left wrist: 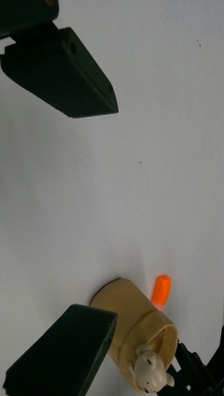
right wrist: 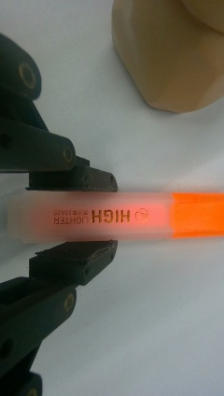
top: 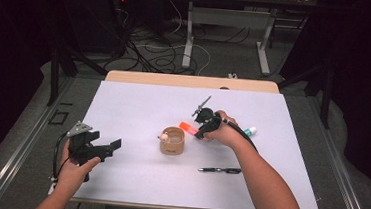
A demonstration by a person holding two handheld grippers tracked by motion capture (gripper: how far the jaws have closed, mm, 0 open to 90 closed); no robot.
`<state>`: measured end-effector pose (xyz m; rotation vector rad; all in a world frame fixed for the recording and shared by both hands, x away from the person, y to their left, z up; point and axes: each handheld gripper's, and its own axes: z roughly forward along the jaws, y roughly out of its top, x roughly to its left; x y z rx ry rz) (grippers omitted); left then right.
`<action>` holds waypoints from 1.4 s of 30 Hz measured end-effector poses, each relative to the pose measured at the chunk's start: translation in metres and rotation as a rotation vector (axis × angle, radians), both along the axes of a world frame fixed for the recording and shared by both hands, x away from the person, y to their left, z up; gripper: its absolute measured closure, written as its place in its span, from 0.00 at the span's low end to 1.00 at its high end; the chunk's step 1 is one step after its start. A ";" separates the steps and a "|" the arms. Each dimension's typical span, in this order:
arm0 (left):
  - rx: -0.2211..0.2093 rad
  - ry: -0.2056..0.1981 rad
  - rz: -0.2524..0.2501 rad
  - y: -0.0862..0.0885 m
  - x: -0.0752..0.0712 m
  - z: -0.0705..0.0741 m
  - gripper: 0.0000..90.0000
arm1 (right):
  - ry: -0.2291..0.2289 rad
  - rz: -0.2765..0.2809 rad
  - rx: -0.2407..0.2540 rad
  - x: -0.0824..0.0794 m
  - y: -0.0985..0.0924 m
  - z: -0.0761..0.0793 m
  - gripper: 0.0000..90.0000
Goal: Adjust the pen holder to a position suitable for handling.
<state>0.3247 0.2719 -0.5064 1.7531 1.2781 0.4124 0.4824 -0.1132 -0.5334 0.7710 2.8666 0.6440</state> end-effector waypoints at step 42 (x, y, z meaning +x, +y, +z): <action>-0.039 0.004 0.026 -0.003 0.005 0.004 0.04 | -0.128 -0.057 0.182 -0.031 0.003 0.050 0.74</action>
